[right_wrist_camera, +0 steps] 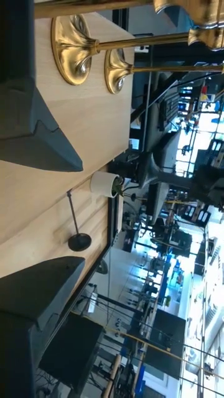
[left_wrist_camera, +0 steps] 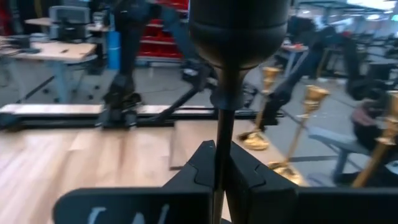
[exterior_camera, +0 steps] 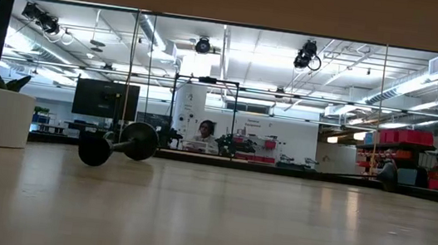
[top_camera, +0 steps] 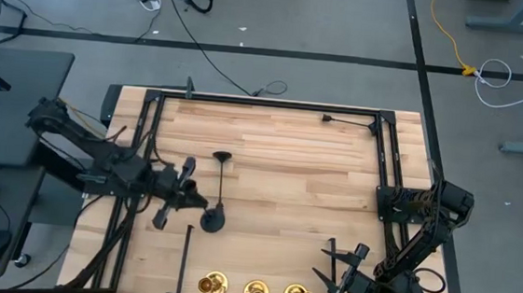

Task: Pick & Place candle stick holders
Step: Put the middle black candlestick on the shelf

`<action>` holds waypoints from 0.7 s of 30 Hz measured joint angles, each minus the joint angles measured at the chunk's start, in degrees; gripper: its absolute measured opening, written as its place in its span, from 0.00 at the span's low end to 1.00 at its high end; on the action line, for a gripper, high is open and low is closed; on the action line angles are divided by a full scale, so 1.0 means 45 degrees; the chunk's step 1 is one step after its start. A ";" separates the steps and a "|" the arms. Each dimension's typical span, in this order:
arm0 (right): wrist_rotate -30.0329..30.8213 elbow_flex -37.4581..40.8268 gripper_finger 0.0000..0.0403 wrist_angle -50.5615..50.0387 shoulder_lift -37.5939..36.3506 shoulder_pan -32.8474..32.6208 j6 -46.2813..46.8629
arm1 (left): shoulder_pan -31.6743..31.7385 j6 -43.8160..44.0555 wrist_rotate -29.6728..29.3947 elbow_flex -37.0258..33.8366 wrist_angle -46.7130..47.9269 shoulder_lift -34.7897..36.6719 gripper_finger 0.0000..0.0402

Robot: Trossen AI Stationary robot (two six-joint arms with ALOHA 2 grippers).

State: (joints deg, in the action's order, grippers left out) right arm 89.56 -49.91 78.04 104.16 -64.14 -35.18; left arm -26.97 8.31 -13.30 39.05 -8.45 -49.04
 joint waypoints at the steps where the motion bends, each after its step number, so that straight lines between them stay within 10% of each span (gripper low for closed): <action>1: -0.0004 0.0000 0.58 -0.0022 -0.0005 0.0000 -0.0009 | -0.0138 -0.0012 0.0004 0.0000 -0.0241 -0.0188 0.03; 21: -0.0005 0.0000 0.58 -0.0028 0.0000 0.0000 -0.0238 | -0.1995 0.0253 -0.0813 0.0347 -0.2163 -0.2915 0.03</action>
State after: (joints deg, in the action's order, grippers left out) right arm 89.54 -49.91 77.91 104.16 -64.14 -36.25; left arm -35.95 9.45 -16.95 40.61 -18.19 -62.16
